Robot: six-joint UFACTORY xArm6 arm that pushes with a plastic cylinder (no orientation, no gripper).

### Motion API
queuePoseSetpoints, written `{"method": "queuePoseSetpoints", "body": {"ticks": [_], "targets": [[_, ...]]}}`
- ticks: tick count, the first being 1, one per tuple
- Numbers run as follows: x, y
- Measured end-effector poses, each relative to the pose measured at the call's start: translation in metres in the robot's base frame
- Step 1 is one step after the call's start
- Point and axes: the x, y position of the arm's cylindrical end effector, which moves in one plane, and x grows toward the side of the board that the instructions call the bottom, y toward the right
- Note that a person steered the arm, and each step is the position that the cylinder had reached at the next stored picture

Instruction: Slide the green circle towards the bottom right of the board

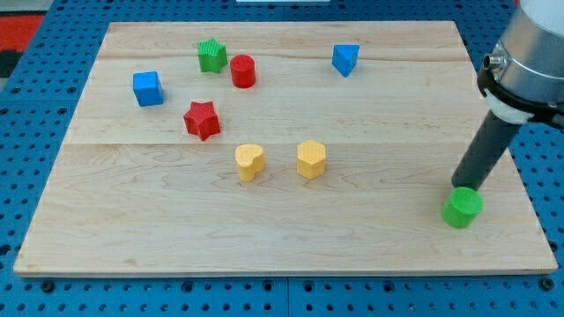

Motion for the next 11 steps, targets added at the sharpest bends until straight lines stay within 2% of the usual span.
{"method": "queuePoseSetpoints", "body": {"ticks": [2,4,5,6,8,9,11], "targets": [[0.017,-0.019],[0.028,-0.105],[0.050,-0.092],[0.052,-0.066],[0.052,-0.066],[0.052,-0.041],[0.046,-0.037]]}}
